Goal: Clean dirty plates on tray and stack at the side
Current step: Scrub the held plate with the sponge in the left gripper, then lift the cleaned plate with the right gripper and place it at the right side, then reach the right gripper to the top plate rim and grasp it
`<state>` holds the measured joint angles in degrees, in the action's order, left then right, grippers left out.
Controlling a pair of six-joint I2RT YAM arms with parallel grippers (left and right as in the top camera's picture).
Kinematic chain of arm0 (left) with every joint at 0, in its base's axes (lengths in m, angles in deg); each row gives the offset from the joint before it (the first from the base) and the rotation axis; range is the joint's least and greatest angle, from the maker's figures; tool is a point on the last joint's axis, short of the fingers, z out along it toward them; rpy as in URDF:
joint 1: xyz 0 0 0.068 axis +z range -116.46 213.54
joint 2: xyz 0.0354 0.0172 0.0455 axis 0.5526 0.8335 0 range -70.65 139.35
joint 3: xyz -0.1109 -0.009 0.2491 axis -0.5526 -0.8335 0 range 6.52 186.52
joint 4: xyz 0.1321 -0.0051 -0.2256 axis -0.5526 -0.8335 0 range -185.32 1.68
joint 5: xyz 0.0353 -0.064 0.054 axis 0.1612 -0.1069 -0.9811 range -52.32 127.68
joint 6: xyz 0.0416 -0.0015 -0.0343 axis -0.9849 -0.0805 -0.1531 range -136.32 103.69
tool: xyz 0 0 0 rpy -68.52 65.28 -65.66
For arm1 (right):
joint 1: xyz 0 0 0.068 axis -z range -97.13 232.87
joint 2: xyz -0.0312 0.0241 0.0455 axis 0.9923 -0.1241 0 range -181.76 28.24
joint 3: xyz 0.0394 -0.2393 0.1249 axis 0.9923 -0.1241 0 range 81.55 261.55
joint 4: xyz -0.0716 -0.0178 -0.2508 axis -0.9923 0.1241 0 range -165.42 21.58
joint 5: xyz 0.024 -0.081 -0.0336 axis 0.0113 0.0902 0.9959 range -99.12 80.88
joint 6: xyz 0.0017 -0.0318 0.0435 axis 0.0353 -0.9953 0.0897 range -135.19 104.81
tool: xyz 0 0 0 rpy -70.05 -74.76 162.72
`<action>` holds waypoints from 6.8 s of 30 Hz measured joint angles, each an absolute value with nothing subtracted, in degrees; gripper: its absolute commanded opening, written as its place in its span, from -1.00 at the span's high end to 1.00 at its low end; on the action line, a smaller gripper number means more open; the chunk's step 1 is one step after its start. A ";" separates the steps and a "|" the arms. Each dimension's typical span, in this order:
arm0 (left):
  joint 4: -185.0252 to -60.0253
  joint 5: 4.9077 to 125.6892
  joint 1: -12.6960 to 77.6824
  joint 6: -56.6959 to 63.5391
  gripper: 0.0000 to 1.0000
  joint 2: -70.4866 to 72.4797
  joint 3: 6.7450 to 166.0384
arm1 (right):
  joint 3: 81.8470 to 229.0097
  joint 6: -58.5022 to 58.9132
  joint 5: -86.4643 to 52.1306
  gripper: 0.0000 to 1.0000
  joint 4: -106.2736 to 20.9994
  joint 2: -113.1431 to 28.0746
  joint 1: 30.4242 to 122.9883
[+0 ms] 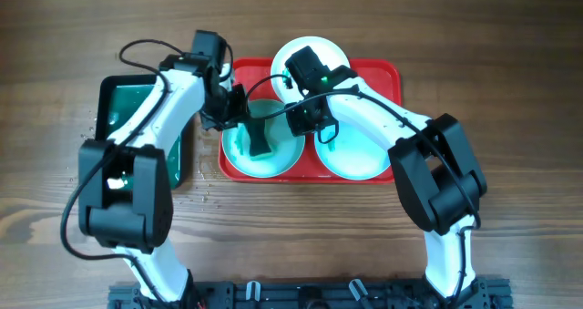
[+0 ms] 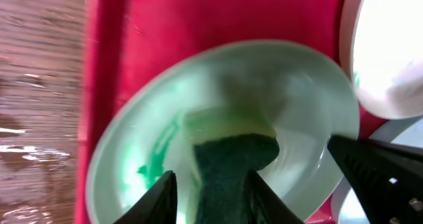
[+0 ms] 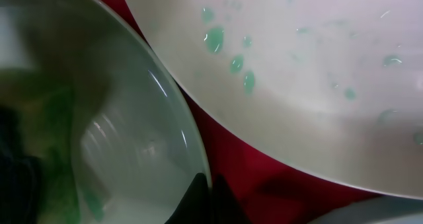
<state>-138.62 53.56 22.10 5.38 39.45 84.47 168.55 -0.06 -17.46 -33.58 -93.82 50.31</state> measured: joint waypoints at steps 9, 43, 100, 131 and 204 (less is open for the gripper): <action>-139.28 55.68 20.31 5.38 0.13 41.68 82.04 | 168.55 -0.06 -17.46 0.90 -33.58 -93.82 50.31; -136.44 34.55 19.41 1.60 0.92 40.07 80.08 | 168.55 -0.03 -17.90 0.90 -33.64 -93.82 50.03; -137.20 44.67 46.27 8.04 0.92 0.05 72.08 | 175.83 -17.26 26.56 0.91 -35.74 -79.99 38.97; -136.92 44.67 46.27 8.04 0.92 2.23 72.08 | 173.71 -39.77 34.97 0.91 -46.98 -79.99 32.19; -136.79 45.32 46.27 8.04 0.91 3.72 72.08 | 160.25 -0.17 -21.77 -0.49 -45.36 -78.72 75.14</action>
<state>-136.79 45.32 46.27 8.04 3.72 72.08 160.25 -0.17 -21.77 -45.36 -78.72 75.14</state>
